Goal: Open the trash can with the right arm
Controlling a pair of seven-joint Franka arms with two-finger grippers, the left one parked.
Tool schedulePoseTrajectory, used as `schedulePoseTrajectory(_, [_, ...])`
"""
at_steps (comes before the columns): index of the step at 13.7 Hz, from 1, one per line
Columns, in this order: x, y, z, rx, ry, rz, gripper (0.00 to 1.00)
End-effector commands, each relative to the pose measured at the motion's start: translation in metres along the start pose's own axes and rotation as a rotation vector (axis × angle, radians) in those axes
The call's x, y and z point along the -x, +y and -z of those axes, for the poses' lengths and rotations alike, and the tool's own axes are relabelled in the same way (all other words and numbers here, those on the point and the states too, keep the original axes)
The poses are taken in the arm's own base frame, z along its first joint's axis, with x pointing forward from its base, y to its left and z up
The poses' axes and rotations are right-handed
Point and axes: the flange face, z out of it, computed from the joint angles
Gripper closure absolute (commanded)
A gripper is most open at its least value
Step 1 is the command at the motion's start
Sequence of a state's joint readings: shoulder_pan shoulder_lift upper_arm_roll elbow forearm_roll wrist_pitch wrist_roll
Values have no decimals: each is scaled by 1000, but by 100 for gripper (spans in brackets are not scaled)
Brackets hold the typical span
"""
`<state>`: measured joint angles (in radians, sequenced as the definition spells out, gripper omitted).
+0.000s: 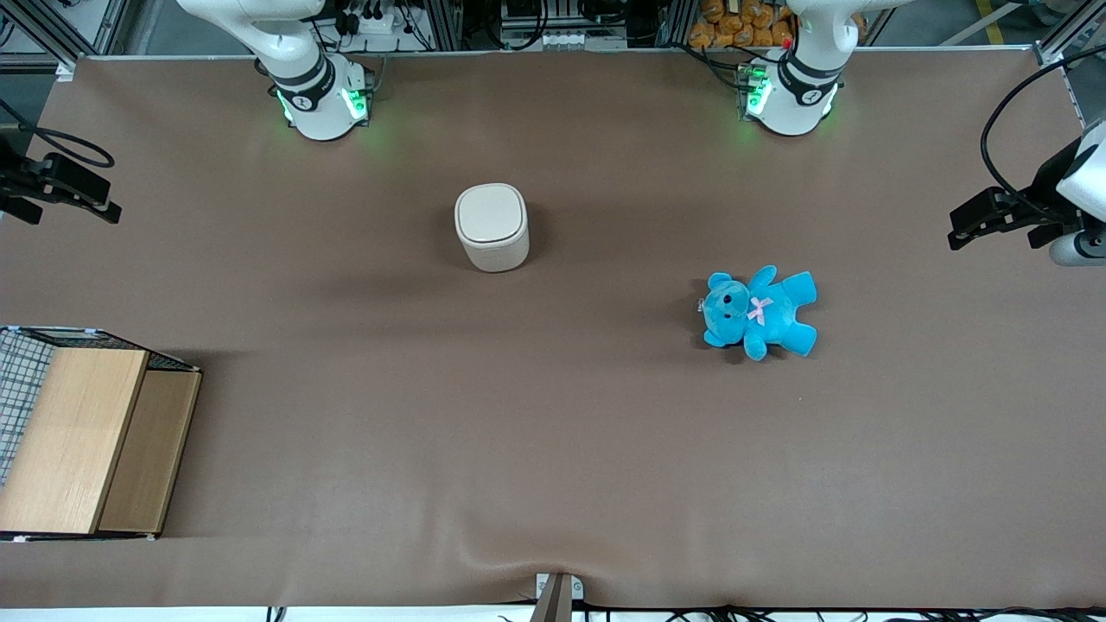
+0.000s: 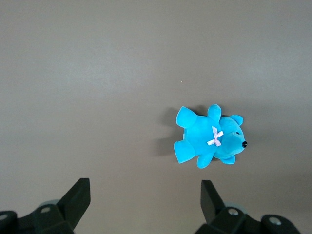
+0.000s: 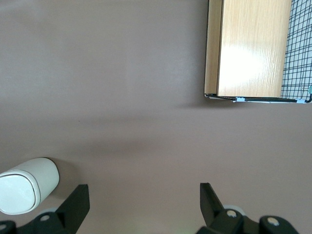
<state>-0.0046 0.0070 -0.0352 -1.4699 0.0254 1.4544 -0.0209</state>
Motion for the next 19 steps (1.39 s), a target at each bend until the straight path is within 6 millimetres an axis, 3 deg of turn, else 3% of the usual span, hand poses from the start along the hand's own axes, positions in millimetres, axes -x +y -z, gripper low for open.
schedulePoseTrajectory(1, [-2,4,-4,5,-14,1,0])
schedulePoseTrajectory(5, [1,-7,-22,-21,-89,10,0])
schedulePoseTrajectory(10, [6,-39,-48,-85,-162,59,0])
schedulePoseTrajectory(14, [13,-79,-72,-104,-214,122,44])
schedulePoseTrajectory(16, [18,-99,-87,-96,-243,145,55])
schedulePoseTrajectory(19, [35,-147,-106,-72,-264,160,75])
